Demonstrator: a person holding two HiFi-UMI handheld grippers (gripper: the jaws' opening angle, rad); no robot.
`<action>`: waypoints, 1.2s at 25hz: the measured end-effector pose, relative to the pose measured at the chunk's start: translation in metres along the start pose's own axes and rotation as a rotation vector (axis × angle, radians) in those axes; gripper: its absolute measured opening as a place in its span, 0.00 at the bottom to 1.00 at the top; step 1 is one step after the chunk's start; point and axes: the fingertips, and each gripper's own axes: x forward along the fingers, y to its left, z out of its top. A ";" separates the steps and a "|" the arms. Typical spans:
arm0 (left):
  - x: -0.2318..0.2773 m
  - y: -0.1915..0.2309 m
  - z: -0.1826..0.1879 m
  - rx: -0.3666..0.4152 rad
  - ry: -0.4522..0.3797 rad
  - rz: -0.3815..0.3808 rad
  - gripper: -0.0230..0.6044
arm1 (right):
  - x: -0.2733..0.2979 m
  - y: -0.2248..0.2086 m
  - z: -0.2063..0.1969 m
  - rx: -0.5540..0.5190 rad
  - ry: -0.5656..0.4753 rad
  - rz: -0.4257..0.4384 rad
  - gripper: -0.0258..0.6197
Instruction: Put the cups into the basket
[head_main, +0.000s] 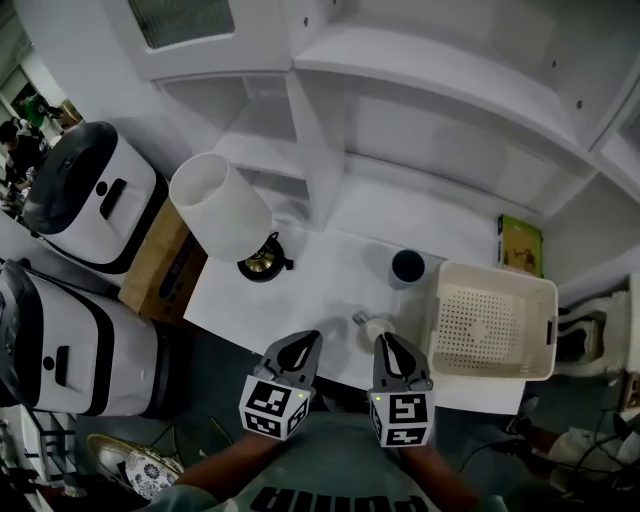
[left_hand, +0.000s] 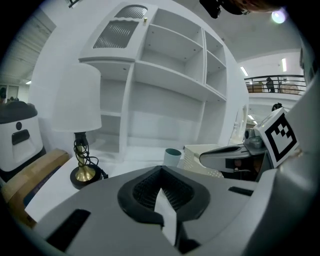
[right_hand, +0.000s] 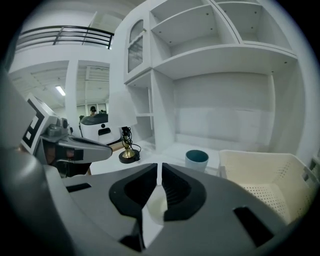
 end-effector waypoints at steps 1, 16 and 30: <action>0.004 0.001 0.001 0.005 0.004 -0.013 0.05 | 0.002 -0.002 0.000 0.006 0.000 -0.014 0.07; 0.063 0.006 -0.020 0.078 0.098 -0.166 0.05 | 0.036 -0.008 -0.045 0.078 0.147 -0.090 0.51; 0.099 0.010 -0.055 0.079 0.159 -0.193 0.05 | 0.050 -0.012 -0.082 0.100 0.238 -0.074 0.63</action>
